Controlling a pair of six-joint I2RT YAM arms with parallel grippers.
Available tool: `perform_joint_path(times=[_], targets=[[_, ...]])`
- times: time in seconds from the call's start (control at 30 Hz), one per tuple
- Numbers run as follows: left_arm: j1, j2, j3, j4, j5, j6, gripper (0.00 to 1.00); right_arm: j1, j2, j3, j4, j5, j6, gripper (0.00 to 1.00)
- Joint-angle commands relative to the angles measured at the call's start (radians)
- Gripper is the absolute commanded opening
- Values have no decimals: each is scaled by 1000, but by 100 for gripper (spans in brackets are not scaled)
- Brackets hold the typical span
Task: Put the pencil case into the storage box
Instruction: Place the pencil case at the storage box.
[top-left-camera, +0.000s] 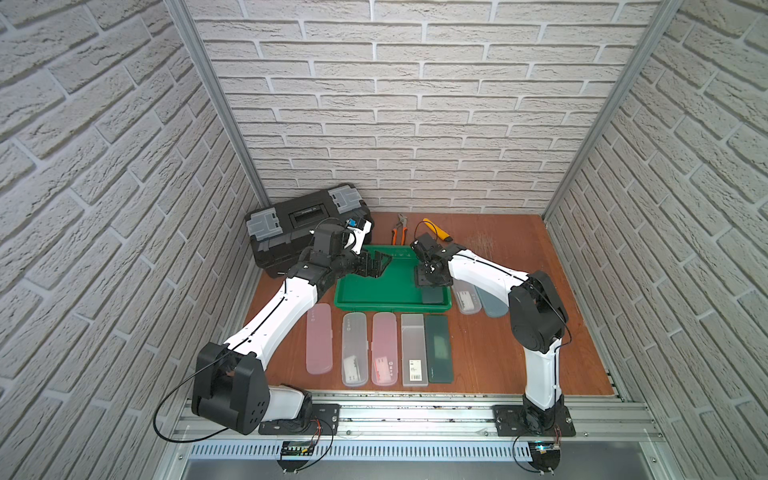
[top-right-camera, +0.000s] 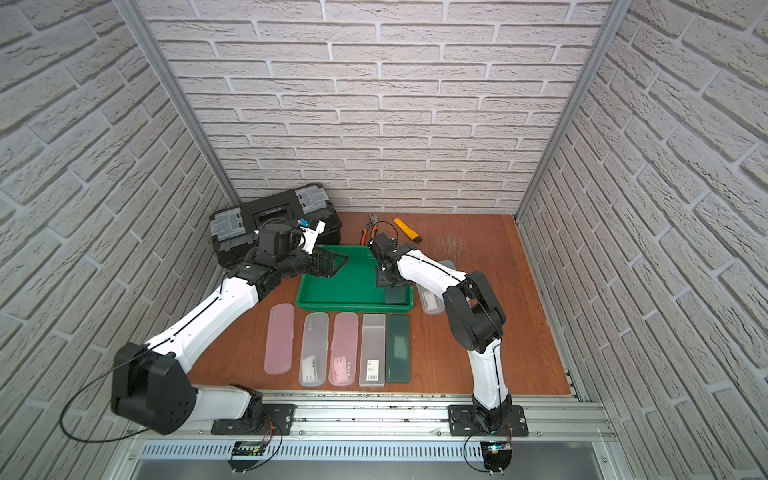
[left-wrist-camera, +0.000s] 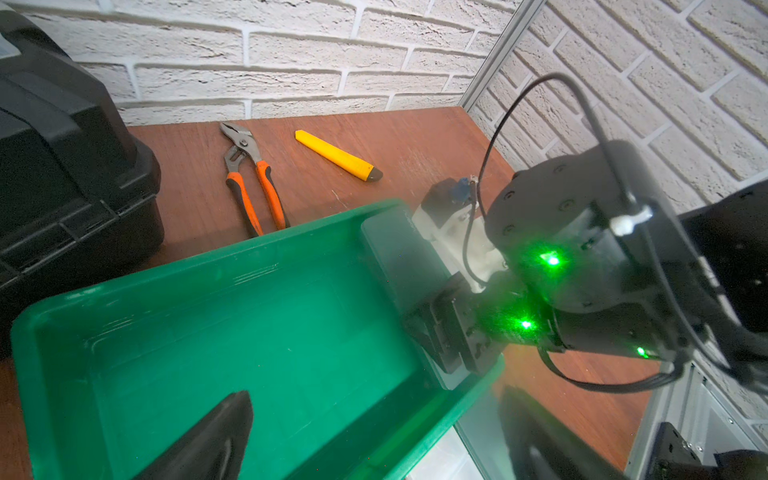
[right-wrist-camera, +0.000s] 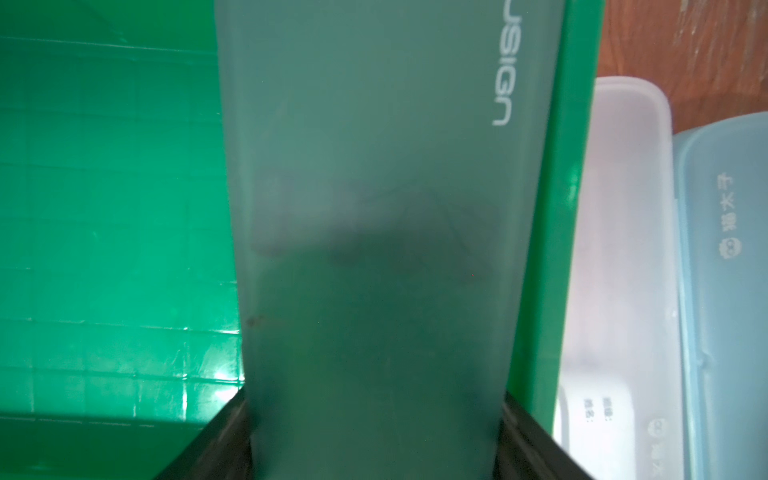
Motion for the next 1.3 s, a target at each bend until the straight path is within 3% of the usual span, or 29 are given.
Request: perform_joint_path(times=[0.0,0.17,0.6,0.83,1.1,1.27], targets=[[-5,2,9,23,-26,12,98,0,-18,-3,24,42,-3,82],[-5,-13,-2,27,-55,12,99,0,-34,43,1,61,-29,89],[56,-49,-35,79,-50,-25,98,50,121,214,-78,154,-91,88],[56,-40,-29,75,-35,-24,99,50,126,211,-112,245,-126,89],[44,-30,-20,56,-44,-16,99,27,3,186,-113,266,-192,89],[-19,-27,-14,11,-92,23,98,21,-232,41,-45,170,-188,89]])
